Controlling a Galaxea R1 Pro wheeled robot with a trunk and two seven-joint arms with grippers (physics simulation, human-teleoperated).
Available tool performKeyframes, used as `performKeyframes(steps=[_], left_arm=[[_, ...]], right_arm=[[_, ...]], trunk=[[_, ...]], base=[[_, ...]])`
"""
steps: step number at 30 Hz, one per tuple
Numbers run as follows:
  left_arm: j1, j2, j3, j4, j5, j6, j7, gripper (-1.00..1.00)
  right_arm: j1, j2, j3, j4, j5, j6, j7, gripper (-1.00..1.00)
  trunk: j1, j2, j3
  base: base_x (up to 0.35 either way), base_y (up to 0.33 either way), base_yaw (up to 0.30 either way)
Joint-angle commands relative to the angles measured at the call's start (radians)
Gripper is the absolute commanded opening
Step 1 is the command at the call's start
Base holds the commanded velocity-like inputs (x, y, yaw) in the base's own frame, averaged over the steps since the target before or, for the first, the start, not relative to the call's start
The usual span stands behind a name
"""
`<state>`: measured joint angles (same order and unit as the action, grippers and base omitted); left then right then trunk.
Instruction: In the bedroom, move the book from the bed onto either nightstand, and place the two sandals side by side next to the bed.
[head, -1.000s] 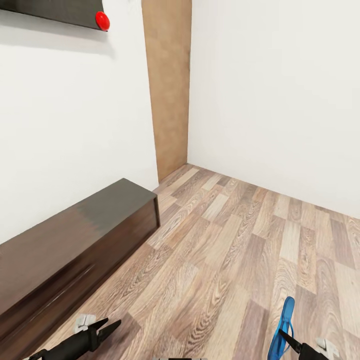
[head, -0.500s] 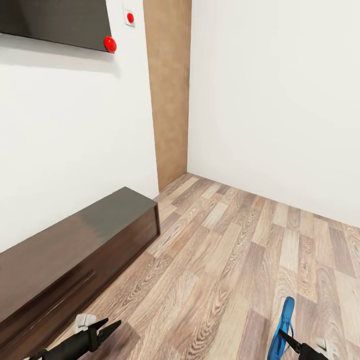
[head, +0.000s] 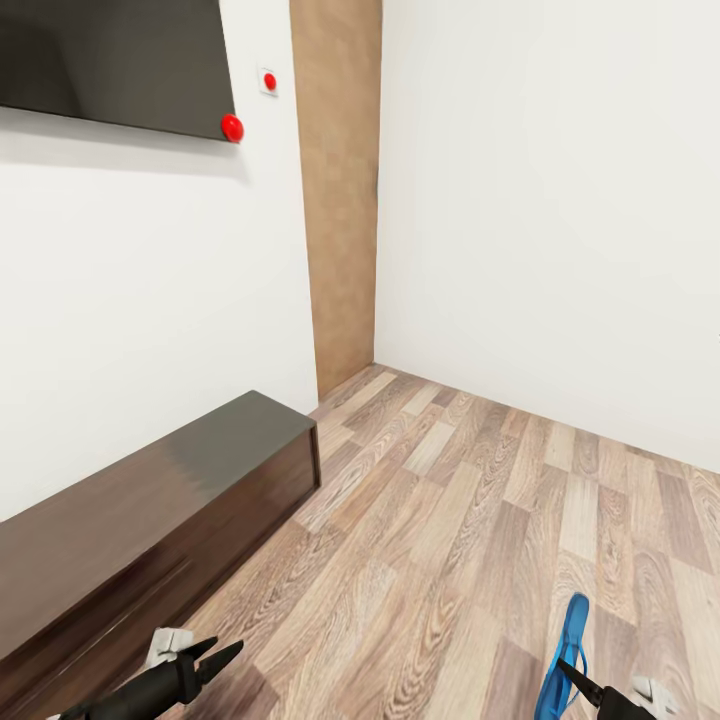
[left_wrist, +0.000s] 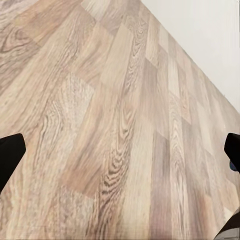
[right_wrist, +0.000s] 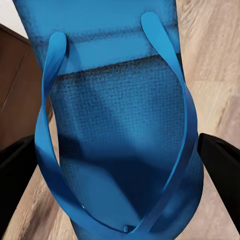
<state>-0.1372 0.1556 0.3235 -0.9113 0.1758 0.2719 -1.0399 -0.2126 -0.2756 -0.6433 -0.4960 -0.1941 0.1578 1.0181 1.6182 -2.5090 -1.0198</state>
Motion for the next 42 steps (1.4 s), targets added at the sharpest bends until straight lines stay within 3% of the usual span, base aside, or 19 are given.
performKeyframes(steps=[1,42], left_arm=[[-0.001,0.0,0.001,0.0,0.005,0.01,-0.003,1.0],[0.0,-0.002,-0.002,0.001,0.004,0.01,0.006,1.0]], right_arm=[[-0.001,0.0,-0.002,0.001,-0.005,0.011,0.005,-1.0],[-0.001,0.0,0.004,0.001,-0.001,0.009,0.005,-1.0]], trunk=[[-0.001,0.0,0.003],[-0.026,0.023,0.16]], base=[[0.0,0.0,0.0],[0.0,0.0,0.0]])
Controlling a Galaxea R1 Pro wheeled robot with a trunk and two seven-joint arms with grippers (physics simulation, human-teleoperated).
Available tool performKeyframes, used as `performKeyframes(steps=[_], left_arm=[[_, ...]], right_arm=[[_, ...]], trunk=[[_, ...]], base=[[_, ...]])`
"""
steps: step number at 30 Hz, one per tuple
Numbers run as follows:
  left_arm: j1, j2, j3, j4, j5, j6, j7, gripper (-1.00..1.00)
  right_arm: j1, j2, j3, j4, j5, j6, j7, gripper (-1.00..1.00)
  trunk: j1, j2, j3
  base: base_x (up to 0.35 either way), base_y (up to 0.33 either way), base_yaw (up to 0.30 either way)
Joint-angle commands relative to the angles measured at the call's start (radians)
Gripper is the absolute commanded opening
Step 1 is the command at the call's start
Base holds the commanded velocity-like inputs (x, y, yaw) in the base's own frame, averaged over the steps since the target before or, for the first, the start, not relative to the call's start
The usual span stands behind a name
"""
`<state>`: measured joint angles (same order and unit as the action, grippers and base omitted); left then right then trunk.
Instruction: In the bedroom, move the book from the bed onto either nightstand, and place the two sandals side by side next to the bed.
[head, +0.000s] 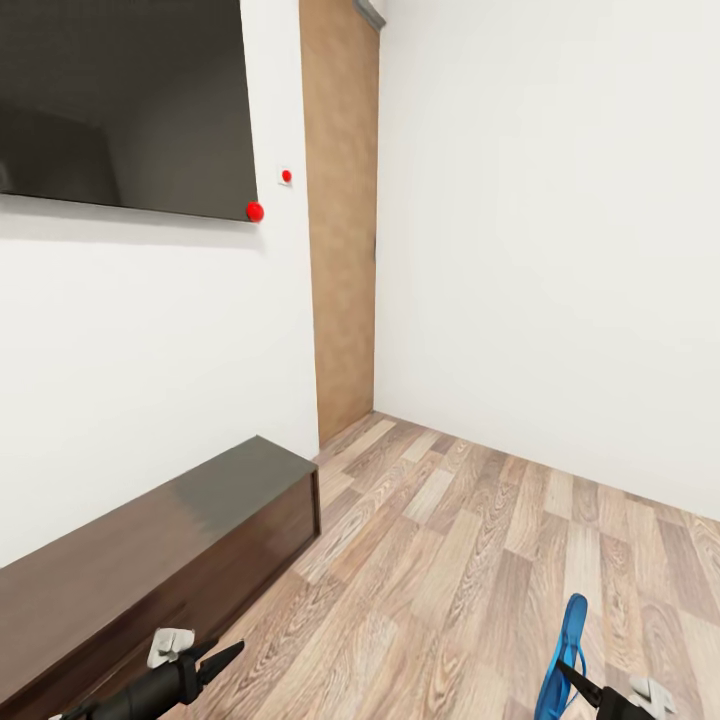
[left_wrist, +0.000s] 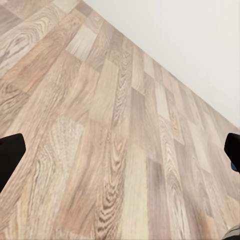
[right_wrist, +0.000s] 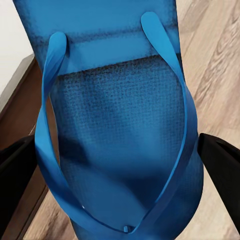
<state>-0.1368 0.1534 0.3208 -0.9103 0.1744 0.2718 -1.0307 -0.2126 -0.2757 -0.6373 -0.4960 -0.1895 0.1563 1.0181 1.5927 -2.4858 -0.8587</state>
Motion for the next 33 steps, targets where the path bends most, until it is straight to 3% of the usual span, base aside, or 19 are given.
performKeyframes(steps=[1,33], left_arm=[[0.0,0.0,0.0,0.0,0.005,0.01,-0.003,1.0],[-0.001,-0.001,0.0,0.001,0.005,0.009,-0.001,1.0]], right_arm=[[-0.001,0.0,-0.002,0.001,-0.005,0.011,0.005,-1.0],[-0.001,0.001,0.0,0.001,-0.005,0.011,0.005,-1.0]], trunk=[[-0.004,0.007,0.002],[-0.127,0.231,0.102]], base=[[0.0,0.0,0.0],[0.0,0.0,0.0]])
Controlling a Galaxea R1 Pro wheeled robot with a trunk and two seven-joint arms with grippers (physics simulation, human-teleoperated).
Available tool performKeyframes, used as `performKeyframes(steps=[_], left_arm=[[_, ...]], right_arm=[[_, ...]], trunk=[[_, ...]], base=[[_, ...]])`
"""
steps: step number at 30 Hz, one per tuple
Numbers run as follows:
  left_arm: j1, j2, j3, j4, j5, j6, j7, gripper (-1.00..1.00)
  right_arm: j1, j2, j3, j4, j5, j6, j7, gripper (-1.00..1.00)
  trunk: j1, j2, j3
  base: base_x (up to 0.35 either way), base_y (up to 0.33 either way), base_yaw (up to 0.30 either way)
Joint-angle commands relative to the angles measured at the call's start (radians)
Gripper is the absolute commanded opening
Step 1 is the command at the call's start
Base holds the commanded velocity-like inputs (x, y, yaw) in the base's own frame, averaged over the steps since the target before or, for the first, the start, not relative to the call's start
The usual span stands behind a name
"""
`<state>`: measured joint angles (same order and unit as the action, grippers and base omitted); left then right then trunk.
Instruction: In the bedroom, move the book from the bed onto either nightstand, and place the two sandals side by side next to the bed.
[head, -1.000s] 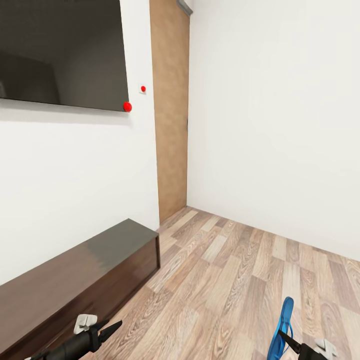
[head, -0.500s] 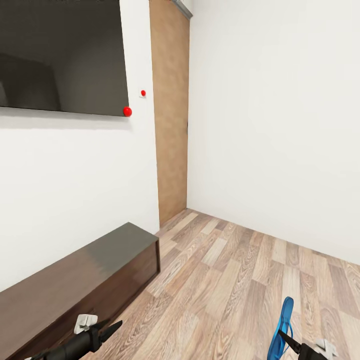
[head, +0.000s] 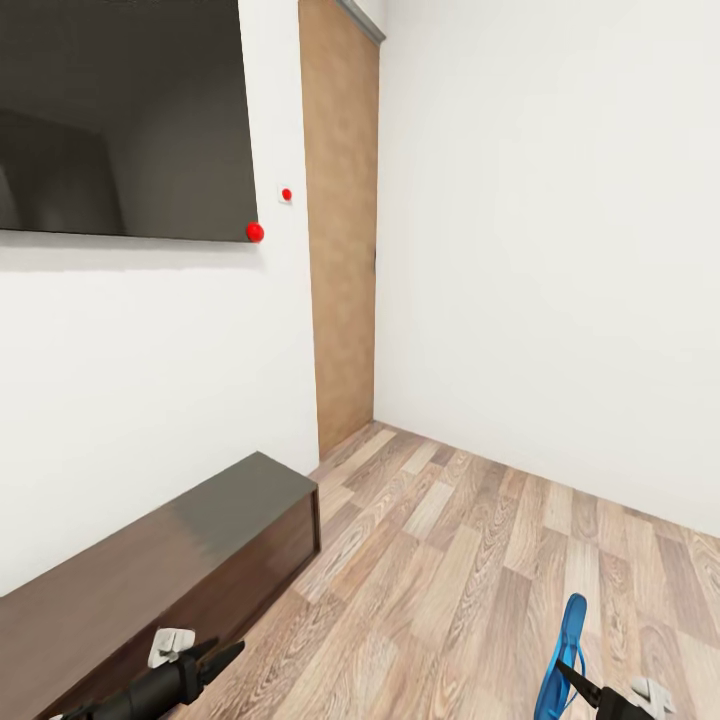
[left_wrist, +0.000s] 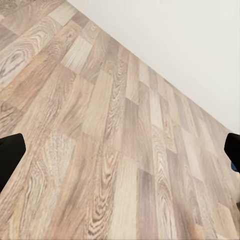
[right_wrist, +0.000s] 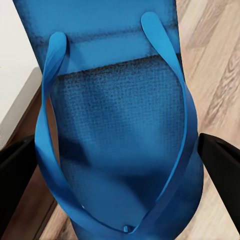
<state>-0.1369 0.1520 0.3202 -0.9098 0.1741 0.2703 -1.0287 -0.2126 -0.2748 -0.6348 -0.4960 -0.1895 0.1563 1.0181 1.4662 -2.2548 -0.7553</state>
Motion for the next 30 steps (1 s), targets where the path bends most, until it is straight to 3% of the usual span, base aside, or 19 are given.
performKeyframes(steps=[1,30], left_arm=[[-0.001,0.0,0.001,0.0,0.005,0.01,-0.003,1.0],[-0.001,0.0,0.0,0.0,0.005,0.01,-0.004,1.0]], right_arm=[[-0.001,0.0,-0.003,0.001,-0.005,0.011,0.005,-1.0],[-0.001,0.0,-0.005,0.001,-0.008,-0.052,0.011,-1.0]], trunk=[[-0.004,0.007,0.002],[-0.115,0.21,0.093]], base=[[0.0,0.0,0.0],[0.0,0.0,0.0]])
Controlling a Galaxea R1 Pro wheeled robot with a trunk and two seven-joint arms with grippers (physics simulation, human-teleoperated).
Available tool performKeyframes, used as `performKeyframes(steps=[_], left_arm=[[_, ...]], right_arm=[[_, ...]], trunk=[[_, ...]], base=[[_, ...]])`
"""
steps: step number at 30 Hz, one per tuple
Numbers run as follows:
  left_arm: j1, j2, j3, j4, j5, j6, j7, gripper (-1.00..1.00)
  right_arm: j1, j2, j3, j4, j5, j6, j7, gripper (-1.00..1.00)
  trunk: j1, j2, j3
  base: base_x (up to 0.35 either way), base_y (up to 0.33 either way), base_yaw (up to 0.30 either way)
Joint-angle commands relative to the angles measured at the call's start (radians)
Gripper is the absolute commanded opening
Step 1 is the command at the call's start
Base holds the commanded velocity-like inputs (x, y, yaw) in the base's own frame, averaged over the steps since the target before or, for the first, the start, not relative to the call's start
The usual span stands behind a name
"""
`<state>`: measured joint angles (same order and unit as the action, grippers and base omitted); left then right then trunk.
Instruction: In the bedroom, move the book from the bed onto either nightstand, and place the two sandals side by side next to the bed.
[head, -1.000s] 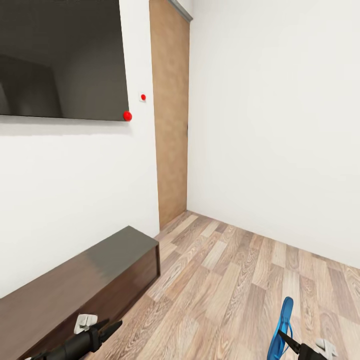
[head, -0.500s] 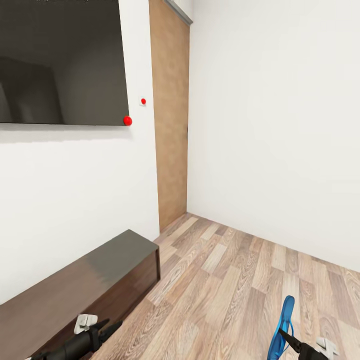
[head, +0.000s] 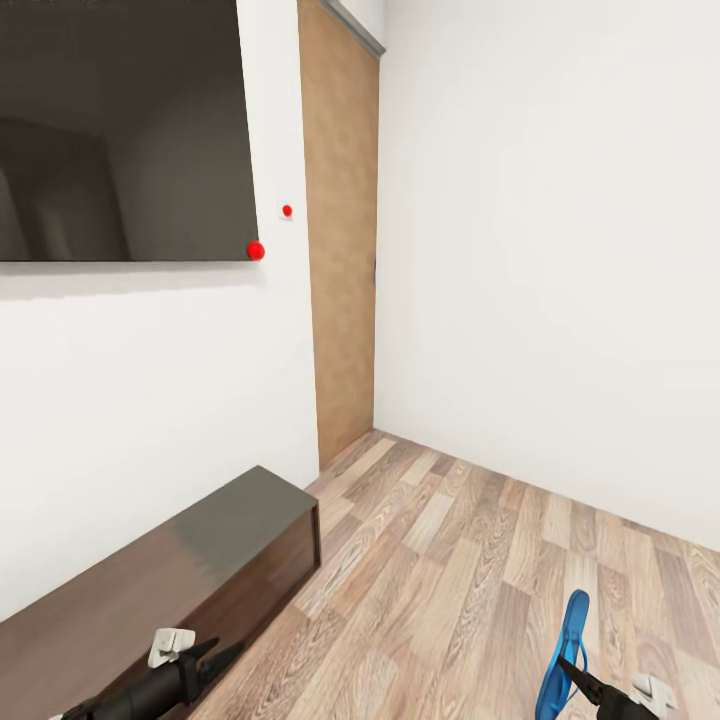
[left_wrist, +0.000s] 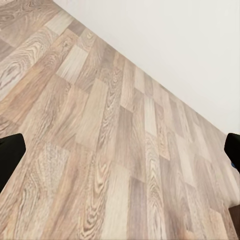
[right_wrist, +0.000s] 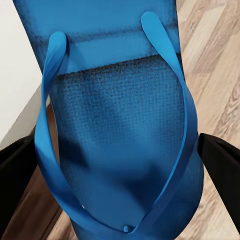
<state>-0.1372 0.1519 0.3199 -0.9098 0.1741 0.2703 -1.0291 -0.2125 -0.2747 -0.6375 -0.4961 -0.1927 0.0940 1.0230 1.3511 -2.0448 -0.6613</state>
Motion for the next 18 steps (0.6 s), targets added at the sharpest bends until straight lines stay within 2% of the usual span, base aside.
performKeyframes(steps=[1,13,18], left_arm=[[-0.001,0.0,0.001,0.0,0.005,0.01,-0.003,1.0],[0.0,0.0,0.001,0.0,0.005,0.011,-0.003,1.0],[0.0,0.0,0.001,0.0,0.005,0.012,-0.003,1.0]], right_arm=[[-0.001,0.0,-0.002,0.001,-0.005,0.01,0.006,-1.0],[-0.001,0.0,-0.002,0.001,-0.005,0.01,0.006,-1.0],[-0.001,0.0,-0.002,0.001,-0.005,0.01,0.006,-1.0]], trunk=[[-0.004,0.007,0.002],[-0.05,0.091,0.04],[-0.05,0.091,0.04]], base=[[0.0,0.0,0.0],[0.0,0.0,0.0],[0.0,0.0,0.0]])
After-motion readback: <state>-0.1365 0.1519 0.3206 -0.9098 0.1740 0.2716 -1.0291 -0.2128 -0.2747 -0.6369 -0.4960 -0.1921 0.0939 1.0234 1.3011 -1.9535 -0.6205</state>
